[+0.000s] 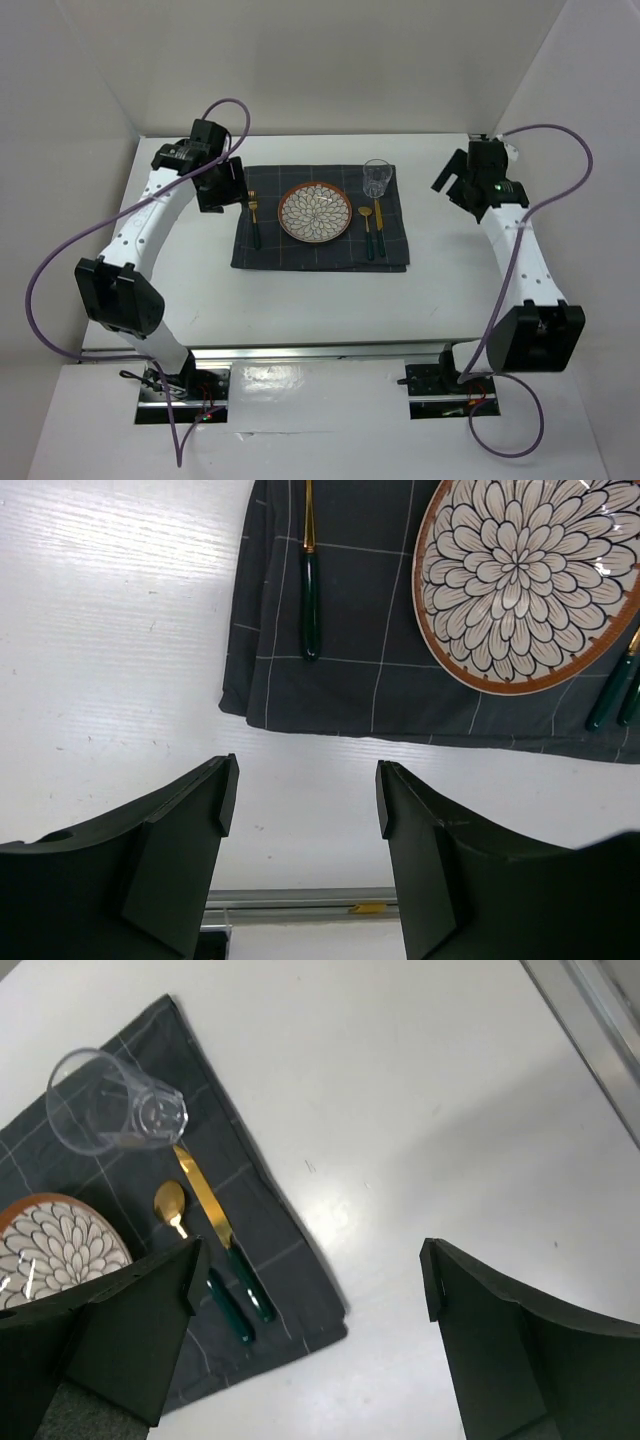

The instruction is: Set the dinner table for one person

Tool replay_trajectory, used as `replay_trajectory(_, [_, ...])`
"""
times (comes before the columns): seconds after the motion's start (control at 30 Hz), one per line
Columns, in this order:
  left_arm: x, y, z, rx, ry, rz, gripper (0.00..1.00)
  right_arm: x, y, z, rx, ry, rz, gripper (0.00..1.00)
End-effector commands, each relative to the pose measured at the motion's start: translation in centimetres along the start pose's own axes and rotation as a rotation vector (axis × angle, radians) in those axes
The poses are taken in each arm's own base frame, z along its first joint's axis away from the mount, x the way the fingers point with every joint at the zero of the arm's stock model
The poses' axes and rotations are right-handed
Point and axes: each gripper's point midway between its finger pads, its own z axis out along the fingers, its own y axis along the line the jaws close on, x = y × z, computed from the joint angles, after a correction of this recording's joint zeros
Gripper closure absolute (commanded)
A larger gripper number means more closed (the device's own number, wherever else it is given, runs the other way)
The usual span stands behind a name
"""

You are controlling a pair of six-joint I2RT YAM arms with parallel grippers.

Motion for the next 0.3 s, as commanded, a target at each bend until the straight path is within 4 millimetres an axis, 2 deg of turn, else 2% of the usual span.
replay_trajectory(0.0, [-1.9,-1.1,-3.7,0.075,-0.118,0.028,0.26,2.3,-3.1,-1.7,0.076,0.022,0.047,0.00])
replay_trajectory(0.07, [-1.8,-0.8,-3.7,0.065,-0.121,0.027,0.26,3.3,-4.6,-2.1,0.105,0.028,0.043,0.00])
replay_trajectory(0.13, [-1.6,-0.7,-4.0,0.066,-0.124,0.027,0.25,3.0,-5.5,-2.9,0.110,0.003,0.063,0.00])
replay_trajectory(0.27, [-1.2,-0.4,-4.8,0.073,-0.137,0.026,0.25,3.8,-6.5,-3.6,0.123,0.007,0.070,0.00])
